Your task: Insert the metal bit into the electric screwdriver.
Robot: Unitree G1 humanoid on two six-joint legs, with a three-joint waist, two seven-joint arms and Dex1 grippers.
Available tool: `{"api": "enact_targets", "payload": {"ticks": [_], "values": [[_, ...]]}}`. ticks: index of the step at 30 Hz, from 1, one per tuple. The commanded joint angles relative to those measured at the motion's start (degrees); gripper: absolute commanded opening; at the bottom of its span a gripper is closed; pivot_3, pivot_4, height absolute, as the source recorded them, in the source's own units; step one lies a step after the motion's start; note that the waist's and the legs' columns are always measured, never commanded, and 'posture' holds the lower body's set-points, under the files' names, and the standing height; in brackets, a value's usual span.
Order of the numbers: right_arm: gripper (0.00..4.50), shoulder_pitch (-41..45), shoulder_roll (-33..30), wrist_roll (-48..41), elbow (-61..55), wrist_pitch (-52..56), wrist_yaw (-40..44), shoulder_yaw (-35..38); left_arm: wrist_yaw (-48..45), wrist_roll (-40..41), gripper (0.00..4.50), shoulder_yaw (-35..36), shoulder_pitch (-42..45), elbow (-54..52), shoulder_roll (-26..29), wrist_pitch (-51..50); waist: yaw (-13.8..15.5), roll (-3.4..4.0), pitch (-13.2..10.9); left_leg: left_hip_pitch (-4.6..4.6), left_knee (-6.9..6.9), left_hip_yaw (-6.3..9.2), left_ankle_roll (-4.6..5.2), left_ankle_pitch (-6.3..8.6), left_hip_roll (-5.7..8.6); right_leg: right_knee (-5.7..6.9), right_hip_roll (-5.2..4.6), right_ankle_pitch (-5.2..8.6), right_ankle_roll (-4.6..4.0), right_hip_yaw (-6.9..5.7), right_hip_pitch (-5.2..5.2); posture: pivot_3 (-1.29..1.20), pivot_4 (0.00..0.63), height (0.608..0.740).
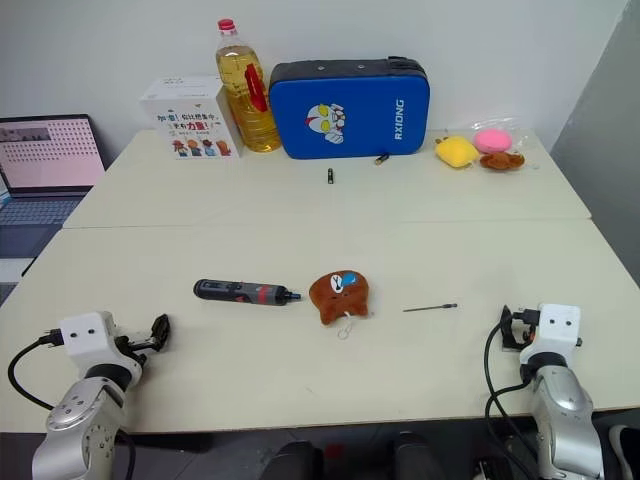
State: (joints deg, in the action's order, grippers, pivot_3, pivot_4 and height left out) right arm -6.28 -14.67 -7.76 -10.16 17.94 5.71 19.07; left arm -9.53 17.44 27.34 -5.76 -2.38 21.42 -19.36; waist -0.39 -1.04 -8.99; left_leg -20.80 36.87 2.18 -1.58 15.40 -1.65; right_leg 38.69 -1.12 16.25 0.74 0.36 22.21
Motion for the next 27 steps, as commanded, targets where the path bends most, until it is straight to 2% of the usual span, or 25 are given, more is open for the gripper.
{"api": "enact_targets", "payload": {"ticks": [1, 6, 10, 13, 17, 21, 24, 27], "values": [[4.47, -0.3, -0.3, 0.7, 0.4, 0.2, -0.6, 0.0, -0.4, 0.4, 4.50, 0.7, -0.5, -1.0, 0.7, -0.9, 0.0, 0.00, 0.0, 0.00, 0.00, -0.01, 0.00, 0.00, 0.00, 0.00, 0.00, 0.00, 0.00, 0.01, 0.00, 0.00, 0.150, 0.740], [4.47, -0.7, -1.5, 1.6, -1.1, -0.4, 0.6, -1.2, -1.2, 1.6, 4.50, 1.8, -0.6, -1.0, 1.7, -1.4, 0.0, 0.00, 0.0, 0.00, -0.02, -0.04, -0.01, 0.01, -0.01, 0.00, 0.00, 0.01, 0.01, 0.04, 0.03, 0.00, 0.150, 0.740], [4.47, 0.1, -7.2, 0.5, -4.1, -1.5, 9.9, -5.3, -9.4, 7.0, 4.50, 3.3, -2.0, -4.6, 5.7, -2.5, -0.3, -0.05, -0.2, 0.00, -0.06, -0.12, -0.03, 0.02, 0.00, -0.01, 0.03, 0.02, 0.00, 0.08, 0.09, 0.00, 0.150, 0.740], [4.47, 2.6, -11.1, -2.5, -6.7, 0.1, 16.1, -7.1, -16.2, 11.6, 4.50, 4.9, -2.9, -8.4, 10.5, -4.7, -0.7, -0.17, -0.5, -0.04, -0.09, -0.11, -0.04, 0.02, -0.03, -0.01, 0.04, 0.05, -0.05, 0.06, 0.14, 0.00, 0.150, 0.740], [4.47, 9.1, -16.4, -7.1, -9.9, 3.6, 25.5, -10.8, -25.9, 17.4, 4.50, 6.4, -3.1, -13.8, 20.7, -10.3, -1.0, -0.32, -1.1, -0.03, -0.07, 0.02, -0.04, 0.02, -0.08, 0.05, 0.04, 0.06, -0.07, 0.04, 0.15, 0.00, 0.150, 0.740], [4.47, 15.2, -20.3, -8.2, -10.8, 4.1, 34.5, -18.2, -34.0, 23.7, 4.50, 6.4, -2.1, -18.3, 28.9, -16.2, -1.0, -0.42, -1.4, -0.08, -0.13, 0.04, -0.05, 0.03, -0.06, -0.04, 0.03, 0.09, -0.05, -0.03, 0.15, 0.00, 0.150, 0.740], [4.47, 20.5, -20.8, -7.0, -9.6, 2.2, 40.4, -25.4, -38.6, 27.4, 4.50, 3.8, -0.6, -22.3, 33.1, -19.7, -1.1, -0.42, -1.5, -0.11, -0.16, 0.07, -0.06, 0.04, -0.08, -0.11, 0.01, 0.11, -0.03, -0.02, 0.16, 0.00, 0.150, 0.740], [4.47, 24.8, -19.1, -5.9, -7.4, 0.8, 42.8, -29.7, -40.7, 29.0, 4.50, 1.0, 1.1, -24.7, 34.7, -21.3, -1.1, -0.38, -1.6, -0.11, -0.17, 0.15, -0.07, 0.05, -0.08, -0.10, -0.02, 0.12, -0.01, 0.01, 0.17, 0.00, 0.150, 0.740]]}}
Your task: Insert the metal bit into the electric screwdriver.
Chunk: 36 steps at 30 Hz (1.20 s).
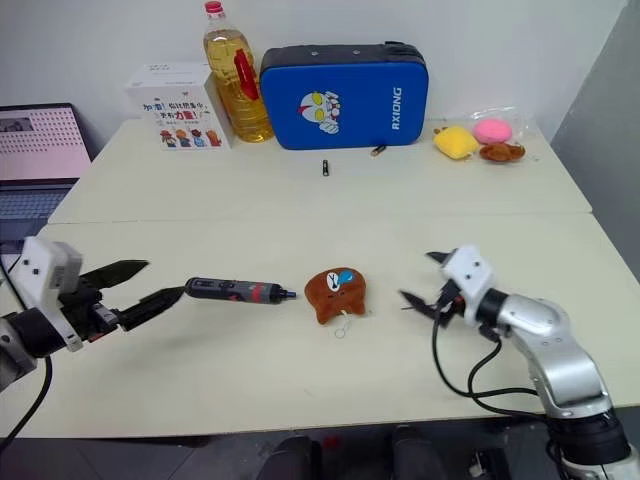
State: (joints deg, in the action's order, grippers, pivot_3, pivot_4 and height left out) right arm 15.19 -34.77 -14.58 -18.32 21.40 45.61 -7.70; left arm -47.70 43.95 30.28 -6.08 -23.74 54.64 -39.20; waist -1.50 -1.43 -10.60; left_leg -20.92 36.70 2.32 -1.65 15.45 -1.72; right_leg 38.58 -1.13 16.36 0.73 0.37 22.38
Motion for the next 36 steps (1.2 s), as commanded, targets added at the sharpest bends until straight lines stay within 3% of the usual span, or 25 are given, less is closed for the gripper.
{"api": "enact_targets", "payload": {"ticks": [1, 10, 21, 24, 36], "values": [[4.47, 4.5, 1.6, 1.2, 1.5, -3.3, 3.7, -4.3, -2.9, 2.5, 4.50, -2.9, 2.0, -3.9, 1.7, -1.7, 0.0, 0.02, 0.0, 0.00, 0.00, 0.02, -0.01, 0.01, 0.00, 0.00, -0.02, -0.01, -0.02, 0.02, 0.00, 0.00, 0.150, 0.740], [4.47, 12.4, 7.0, 17.0, 14.7, -17.1, 3.4, -18.5, -3.4, 0.4, 4.50, -8.6, 5.0, -5.3, -0.3, -0.3, -0.2, 0.02, -0.1, -0.01, 0.00, 0.03, -0.06, 0.03, 0.04, 0.02, 0.02, -0.14, -0.25, 0.04, 0.08, 0.00, 0.150, 0.740], [4.47, 17.4, 15.4, 24.5, 26.1, -18.6, -6.0, -17.4, -2.6, -0.2, 4.50, -10.7, 4.8, -7.2, -2.4, 0.2, -0.2, 0.01, -0.1, -0.07, 0.03, 0.00, -0.09, 0.03, 0.04, 0.25, 0.03, -0.16, -0.27, 0.14, 0.26, 0.00, 0.150, 0.740], [4.02, 18.0, 15.9, 24.1, 27.1, -19.0, -6.8, -15.7, -2.7, -0.2, 4.50, -10.6, 5.0, -6.9, -2.6, 0.5, -0.2, 0.01, -0.1, -0.07, 0.03, -0.01, -0.09, 0.03, 0.04, 0.28, 0.02, -0.16, -0.27, 0.15, 0.27, 0.00, 0.150, 0.740], [1.23, 22.5, 16.4, 19.9, 29.5, -17.6, -7.8, -7.6, -3.3, -0.5, 4.50, -11.2, 10.0, -4.8, -2.0, 0.8, -0.2, 0.02, -0.1, -0.08, 0.04, -0.02, -0.08, 0.03, 0.07, 0.30, 0.03, -0.17, -0.28, 0.15, 0.30, 0.00, 0.150, 0.740]]}}
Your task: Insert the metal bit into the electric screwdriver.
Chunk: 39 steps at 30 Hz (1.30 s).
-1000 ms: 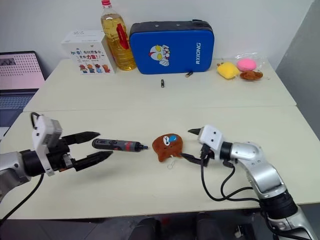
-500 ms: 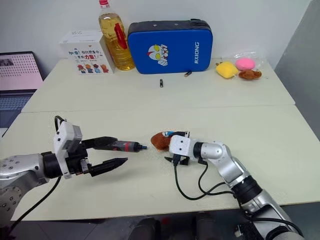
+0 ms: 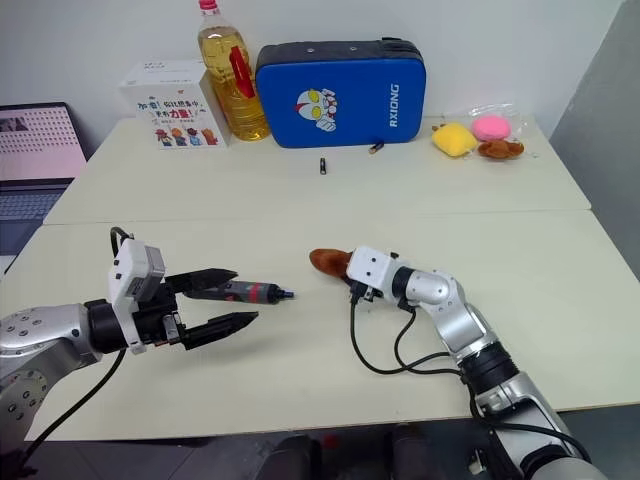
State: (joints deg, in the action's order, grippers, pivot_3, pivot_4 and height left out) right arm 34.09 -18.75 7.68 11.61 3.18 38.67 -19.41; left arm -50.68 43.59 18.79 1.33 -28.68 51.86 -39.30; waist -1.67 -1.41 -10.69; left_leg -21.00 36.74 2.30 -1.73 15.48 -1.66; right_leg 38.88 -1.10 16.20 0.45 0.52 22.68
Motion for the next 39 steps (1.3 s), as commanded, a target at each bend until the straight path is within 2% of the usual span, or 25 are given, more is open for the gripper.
{"api": "enact_targets", "payload": {"ticks": [1, 6, 10, 14, 17, 18, 22, 25, 32, 33, 37, 39], "values": [[1.05, 4.7, 0.5, -2.9, 0.6, 0.9, -1.2, 5.1, -0.7, -0.2, 4.50, 0.0, 3.6, 0.6, 1.0, 0.9, 0.0, 0.00, 0.0, -0.01, 0.01, -0.01, 0.00, 0.00, 0.02, 0.02, 0.00, 0.00, 0.00, 0.01, 0.01, 0.00, 0.150, 0.740], [1.05, 14.6, -1.5, -3.8, 14.8, -2.2, -3.4, 10.4, -2.6, -1.4, 4.50, -3.2, 11.7, 3.9, 1.7, 1.7, 0.0, 0.00, 0.0, -0.01, 0.02, -0.04, 0.00, 0.00, 0.09, 0.03, 0.05, -0.01, -0.01, 0.00, 0.02, 0.00, 0.150, 0.740], [1.05, 26.5, -5.0, 1.4, 37.9, -9.9, -9.9, 10.0, -2.9, -3.1, 4.50, -7.7, 20.9, 7.2, -0.5, 2.9, 0.0, 0.00, 0.0, -0.08, 0.04, -0.23, 0.00, 0.00, 0.09, 0.00, 0.06, -0.01, 0.00, 0.01, 0.05, 0.00, 0.150, 0.740], [1.05, 36.5, -8.2, 13.8, 57.5, -15.1, -24.0, 2.1, -2.5, -5.2, 4.50, -12.0, 27.5, 9.7, -4.1, 4.2, -0.2, 0.00, 0.0, -0.66, 0.19, -0.62, -0.02, -0.02, 0.14, 0.12, 0.07, -0.09, 0.06, 0.22, 0.70, 0.00, 0.150, 0.740], [1.05, 39.0, -9.4, 22.8, 63.8, -15.1, -31.0, -5.2, -2.2, -6.5, 4.50, -13.5, 28.7, 10.1, -5.9, 4.8, -0.3, -0.01, 0.0, -1.01, 0.21, -0.84, -0.25, -0.14, 0.11, 0.08, -0.01, -0.12, 0.10, 0.39, 1.05, 0.00, 0.150, 0.740], [1.24, 39.2, -9.4, 23.8, 65.1, -14.5, -31.7, -5.8, -1.9, -6.7, 4.50, -13.7, 28.7, 9.9, -6.3, 4.8, -0.4, -0.02, 0.0, -1.10, 0.18, -0.91, -0.26, -0.14, 0.09, 0.07, -0.03, -0.11, 0.10, 0.44, 1.17, 0.00, 0.150, 0.740], [1.99, 38.6, -8.9, 25.2, 67.3, -13.2, -30.3, -6.3, -1.0, -6.8, 4.50, -13.4, 27.6, 7.9, -6.8, 4.1, -1.2, -0.02, 0.0, -1.70, 0.24, -0.93, -0.29, -0.16, -0.01, 0.17, -0.04, -0.13, 0.11, 0.44, 1.74, 0.00, 0.150, 0.740], [2.84, 37.8, -8.1, 24.3, 67.6, -12.8, -27.7, -4.8, 0.5, -5.9, 4.50, -11.8, 25.6, 5.7, -6.6, 2.8, -1.6, -0.01, 0.0, -1.67, 0.24, -0.90, -0.28, -0.16, -0.03, 0.20, -0.03, -0.13, 0.11, 0.44, 1.73, 0.00, 0.150, 0.740], [4.31, 37.3, -7.3, 21.9, 67.2, -13.7, -20.4, -1.6, 2.4, -4.2, 4.50, -9.4, 21.9, 2.4, -6.2, 0.9, -1.5, -0.01, 0.0, -1.63, 0.32, -0.83, -0.28, -0.16, -0.02, 0.24, -0.03, -0.20, 0.16, 0.42, 1.65, 0.00, 0.150, 0.740], [4.46, 37.4, -7.4, 21.6, 67.1, -14.0, -19.3, -1.2, 2.5, -4.1, 4.50, -9.3, 21.9, 2.3, -6.3, 0.8, -1.5, -0.01, 0.0, -1.64, 0.32, -0.82, -0.29, -0.16, -0.02, 0.23, -0.04, -0.20, 0.17, 0.42, 1.65, 0.00, 0.150, 0.740], [4.46, 37.7, -7.4, 19.2, 66.7, -14.0, -14.7, 1.3, 2.1, -3.4, 4.50, -9.3, 22.1, 2.5, -5.9, 0.2, -1.5, -0.02, 0.0, -1.60, 0.35, -0.84, -0.29, -0.16, 0.01, 0.19, -0.04, -0.24, 0.23, 0.43, 1.57, 0.00, 0.150, 0.740], [4.46, 37.9, -7.6, 16.8, 66.3, -13.7, -9.8, 3.6, 1.4, -3.0, 4.50, -9.2, 22.4, 2.9, -5.4, -0.1, -1.5, -0.02, 0.0, -1.59, 0.36, -0.84, -0.29, -0.16, 0.00, 0.19, -0.04, -0.25, 0.24, 0.43, 1.56, 0.00, 0.150, 0.740]]}}
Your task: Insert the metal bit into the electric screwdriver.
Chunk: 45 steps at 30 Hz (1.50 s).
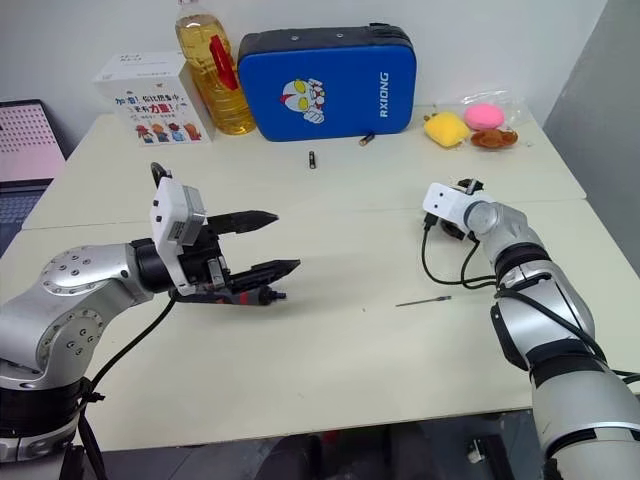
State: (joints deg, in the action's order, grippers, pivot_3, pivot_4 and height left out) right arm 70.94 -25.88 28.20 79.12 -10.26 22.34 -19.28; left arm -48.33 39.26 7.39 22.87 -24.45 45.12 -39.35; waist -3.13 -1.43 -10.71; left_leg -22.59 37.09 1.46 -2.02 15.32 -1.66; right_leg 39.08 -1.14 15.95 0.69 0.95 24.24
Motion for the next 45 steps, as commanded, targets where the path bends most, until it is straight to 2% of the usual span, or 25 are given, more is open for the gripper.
{"api": "enact_targets", "payload": {"ticks": [1, 7, 10, 12, 14, 20, 24, 28, 35, 45], "values": [[4.46, 1.1, -0.5, -4.8, -1.4, -0.1, 8.6, 4.6, -1.2, 1.5, 4.50, 2.3, 0.9, -1.2, 1.5, -0.2, 0.0, 0.00, 0.0, 0.00, 0.00, -0.01, 0.00, 0.00, 0.00, 0.01, 0.00, 0.00, 0.00, 0.00, 0.00, 0.00, 0.150, 0.740], [4.46, 1.1, -2.1, -15.3, -5.3, 2.6, 22.0, 13.8, -4.2, 0.5, 4.50, 2.5, 2.0, 1.8, 4.6, 0.7, 0.0, 0.01, 0.0, 0.02, 0.00, 0.01, 0.00, 0.00, -0.02, 0.01, 0.00, 0.00, 0.00, -0.01, 0.00, 0.00, 0.150, 0.740], [4.46, -1.6, -2.6, -22.1, -12.7, 6.4, 29.2, 18.2, -6.8, -0.5, 4.50, 2.2, 2.9, 3.7, 6.9, 1.7, 0.0, 0.01, 0.0, 0.01, 0.00, 0.01, 0.00, 0.00, -0.01, 0.01, 0.00, 0.00, 0.00, -0.01, -0.01, 0.00, 0.150, 0.740], [4.46, -5.3, -2.6, -26.6, -21.8, 12.0, 33.9, 20.2, -9.3, -1.5, 4.50, 1.6, 4.4, 6.0, 8.6, 2.4, 0.2, 0.01, 0.0, 0.01, 0.00, 0.02, 0.00, 0.00, -0.01, 0.00, 0.01, 0.00, 0.00, -0.03, -0.03, 0.00, 0.150, 0.740], [4.46, -13.4, -2.2, -32.5, -39.9, 21.1, 36.0, 21.7, -13.5, -3.1, 4.50, -0.1, 6.5, 9.1, 11.1, 3.6, 0.4, 0.02, 0.0, 0.00, 0.03, 0.05, 0.00, 0.00, -0.03, 0.00, 0.01, 0.00, 0.00, -0.07, -0.04, 0.00, 0.150, 0.740], [4.46, -33.2, -1.8, -45.6, -80.5, 42.3, 35.0, 22.2, -22.6, -10.3, 4.50, -7.4, 12.6, 17.8, 15.6, 7.7, 1.4, 0.06, 0.0, -0.02, 0.08, 0.11, 0.05, 0.02, 0.03, 0.08, 0.09, 0.00, 0.00, -0.12, -0.02, 0.00, 0.150, 0.740], [4.46, -49.6, -1.7, -48.1, -101.9, 46.3, 31.3, 18.0, -32.5, -25.6, 4.50, -20.6, 19.4, 27.3, 17.7, 19.5, 1.9, 0.05, 0.0, 0.00, 0.19, 0.16, 0.25, 0.14, 0.13, 0.13, 0.24, 0.00, 0.01, -0.19, -0.07, 0.00, 0.150, 0.740], [4.46, -53.9, 0.1, -50.5, -109.2, 49.6, 26.8, 16.9, -38.8, -31.2, 4.50, -25.5, 22.9, 32.9, 16.4, 26.4, 1.6, 0.07, 0.0, -0.03, 0.40, 0.15, 0.28, 0.16, 0.25, 0.24, 0.38, 0.00, 0.01, -0.31, -0.08, 0.00, 0.150, 0.740], [4.46, -58.9, 1.8, -53.3, -116.8, 51.5, 21.9, 14.1, -40.4, -39.0, 4.50, -30.6, 26.9, 37.9, 10.3, 29.2, 1.5, 0.05, 0.0, -0.08, 0.88, 0.31, 0.34, 0.20, 0.16, 0.57, 0.53, -0.01, 0.03, -0.26, -0.11, 0.00, 0.150, 0.740], [4.46, -61.5, 0.9, -54.9, -119.7, 52.4, 17.4, 13.0, -40.5, -47.9, 4.50, -34.8, 28.9, 45.9, 4.6, 35.1, 1.5, 0.04, 0.0, -0.08, 0.91, 0.40, 0.35, 0.20, 0.11, 0.65, 0.60, -0.01, 0.02, -0.27, -0.10, 0.00, 0.150, 0.740]]}}
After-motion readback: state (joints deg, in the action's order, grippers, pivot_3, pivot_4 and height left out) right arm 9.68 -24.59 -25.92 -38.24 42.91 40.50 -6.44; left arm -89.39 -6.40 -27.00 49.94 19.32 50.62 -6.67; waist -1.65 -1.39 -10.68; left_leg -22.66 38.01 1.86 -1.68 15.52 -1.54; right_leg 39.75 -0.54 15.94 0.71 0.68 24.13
